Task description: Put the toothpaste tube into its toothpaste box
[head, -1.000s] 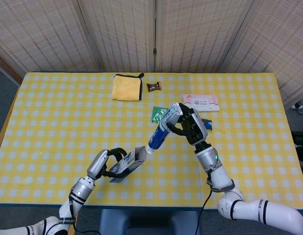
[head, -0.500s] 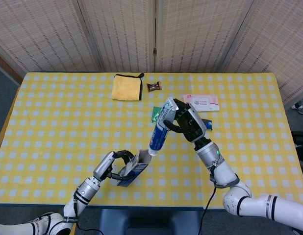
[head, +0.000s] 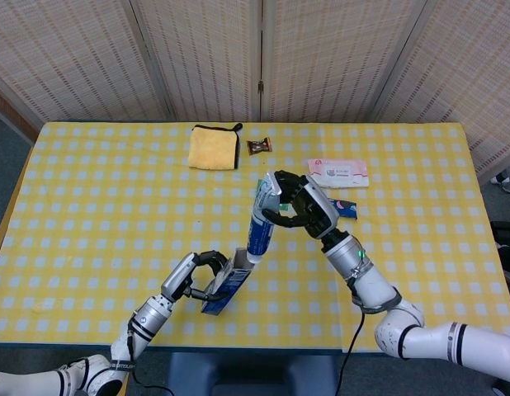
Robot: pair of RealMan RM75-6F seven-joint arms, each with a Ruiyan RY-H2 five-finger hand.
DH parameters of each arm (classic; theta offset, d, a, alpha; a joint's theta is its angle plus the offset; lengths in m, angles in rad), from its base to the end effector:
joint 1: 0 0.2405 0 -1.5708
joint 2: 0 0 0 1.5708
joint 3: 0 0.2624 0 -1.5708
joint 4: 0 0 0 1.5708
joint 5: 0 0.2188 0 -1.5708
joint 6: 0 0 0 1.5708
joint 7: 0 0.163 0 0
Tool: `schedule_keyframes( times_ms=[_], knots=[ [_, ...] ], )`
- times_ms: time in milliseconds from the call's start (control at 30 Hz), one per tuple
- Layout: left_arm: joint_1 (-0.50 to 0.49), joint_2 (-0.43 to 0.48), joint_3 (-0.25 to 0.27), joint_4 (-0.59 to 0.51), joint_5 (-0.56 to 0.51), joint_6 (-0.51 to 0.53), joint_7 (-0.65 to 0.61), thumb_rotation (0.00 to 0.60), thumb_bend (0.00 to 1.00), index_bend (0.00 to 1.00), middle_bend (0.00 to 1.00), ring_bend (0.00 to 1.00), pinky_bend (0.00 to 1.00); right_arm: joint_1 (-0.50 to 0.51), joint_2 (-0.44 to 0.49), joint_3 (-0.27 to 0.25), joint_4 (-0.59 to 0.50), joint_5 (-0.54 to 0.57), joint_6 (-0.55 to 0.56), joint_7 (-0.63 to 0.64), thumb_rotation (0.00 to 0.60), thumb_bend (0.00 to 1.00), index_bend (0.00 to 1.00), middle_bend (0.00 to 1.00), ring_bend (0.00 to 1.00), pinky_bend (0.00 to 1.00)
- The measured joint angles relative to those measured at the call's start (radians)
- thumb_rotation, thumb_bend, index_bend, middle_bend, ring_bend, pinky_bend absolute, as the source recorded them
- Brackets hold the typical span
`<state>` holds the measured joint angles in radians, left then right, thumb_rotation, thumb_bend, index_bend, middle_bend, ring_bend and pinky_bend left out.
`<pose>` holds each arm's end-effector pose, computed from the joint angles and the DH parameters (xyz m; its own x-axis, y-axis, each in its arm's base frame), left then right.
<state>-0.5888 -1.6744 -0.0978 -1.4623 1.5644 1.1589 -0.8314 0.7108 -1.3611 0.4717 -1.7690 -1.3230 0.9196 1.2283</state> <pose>-0.1225 0.2937 -0.0548 -0.5064 0.5739 0.6435 0.6926 -0.1738 0.7001 -0.0397 -0.3723 0.0677 -0.7721 -0.5818 0.2555 -0.3204 0.0093 -0.9472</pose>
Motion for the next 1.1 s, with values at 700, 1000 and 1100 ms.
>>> schedule_keyframes(
  times_ms=[700,1000,1100],
  knots=[
    [-0.002,-0.030,-0.009,-0.004,-0.008,0.047,0.002,0.600,0.33,0.60,0.65,0.57,0.53,0.047,-0.032,0.031,-0.016,0.053,-0.009,-0.001,0.600,0.29,0.73,0.59,0.51,0.72],
    [-0.001,-0.022,-0.008,-0.017,-0.007,0.057,-0.007,0.600,0.33,0.60,0.64,0.56,0.53,0.062,-0.037,0.015,-0.013,0.017,-0.008,-0.054,0.600,0.29,0.73,0.59,0.50,0.72],
    [-0.001,-0.009,-0.004,-0.025,-0.005,0.054,-0.032,0.600,0.33,0.60,0.64,0.56,0.53,0.063,-0.038,0.003,-0.012,-0.011,0.009,-0.096,0.600,0.29,0.73,0.59,0.50,0.72]
  ],
)
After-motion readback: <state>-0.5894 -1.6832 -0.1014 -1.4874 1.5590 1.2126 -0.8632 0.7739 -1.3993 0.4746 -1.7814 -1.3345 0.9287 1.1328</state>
